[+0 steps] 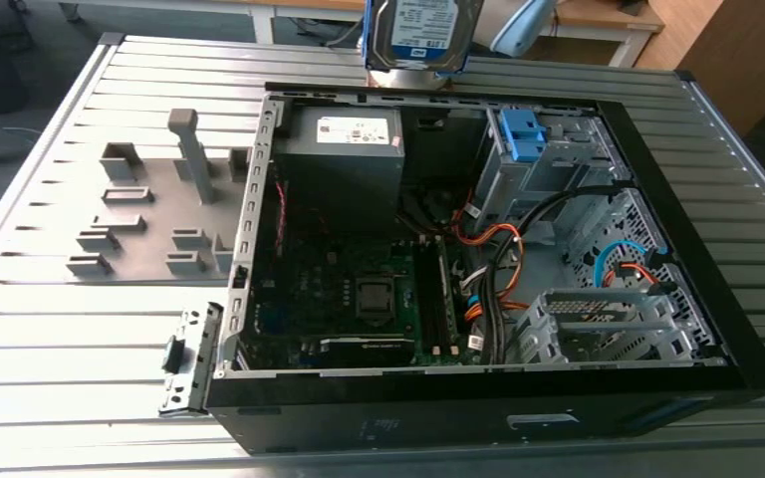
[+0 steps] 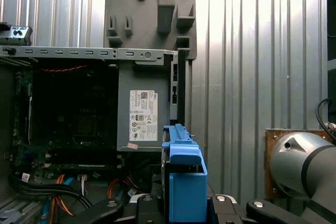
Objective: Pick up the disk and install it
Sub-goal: 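Pick up the disk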
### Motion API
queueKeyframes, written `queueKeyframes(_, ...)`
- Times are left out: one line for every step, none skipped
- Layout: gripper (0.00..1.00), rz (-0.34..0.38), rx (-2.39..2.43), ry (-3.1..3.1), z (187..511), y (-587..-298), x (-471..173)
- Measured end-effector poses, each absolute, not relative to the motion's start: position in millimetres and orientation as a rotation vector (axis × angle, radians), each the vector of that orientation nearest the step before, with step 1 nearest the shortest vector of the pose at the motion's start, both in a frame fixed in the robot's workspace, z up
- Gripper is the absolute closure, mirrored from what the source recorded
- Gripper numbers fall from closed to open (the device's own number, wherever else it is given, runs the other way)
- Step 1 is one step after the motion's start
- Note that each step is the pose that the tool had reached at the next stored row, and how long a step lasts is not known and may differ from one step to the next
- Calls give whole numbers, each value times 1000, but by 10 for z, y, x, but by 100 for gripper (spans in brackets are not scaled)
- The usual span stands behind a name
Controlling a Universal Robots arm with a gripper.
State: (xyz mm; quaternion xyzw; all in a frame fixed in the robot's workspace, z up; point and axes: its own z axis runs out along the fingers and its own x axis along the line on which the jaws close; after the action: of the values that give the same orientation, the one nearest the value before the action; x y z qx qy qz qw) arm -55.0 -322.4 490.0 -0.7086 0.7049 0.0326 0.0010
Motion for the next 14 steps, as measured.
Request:
queueKeyframes(64, 102, -2225, 2213, 4901, -3230, -550)
queueKeyframes(64, 102, -2225, 2213, 4901, -3236, -550)
queueKeyframes(64, 102, -2225, 2213, 4901, -3243, -550)
queueKeyframes(64, 102, -2225, 2213, 4900, -3249, -550)
queueKeyframes(64, 102, -2225, 2213, 4901, -3256, -550)
queueKeyframes(64, 102, -2225, 2213, 4901, -3263, -550)
queueKeyframes(64, 102, -2225, 2213, 4901, -3270, -550)
queueKeyframes(64, 102, -2225, 2213, 4901, -3276, -550)
queueKeyframes(64, 102, -2225, 2213, 4900, -3284, -550)
queueKeyframes(64, 102, -2225, 2213, 4900, -3291, -550)
queueKeyframes(64, 102, -2225, 2213, 4900, -3298, -550)
queueKeyframes(64, 102, -2225, 2213, 4900, -3304, -550)
queueKeyframes(64, 102, -2225, 2213, 4900, -3311, -550)
queueKeyframes(64, 102, -2225, 2213, 4901, -3318, -550)
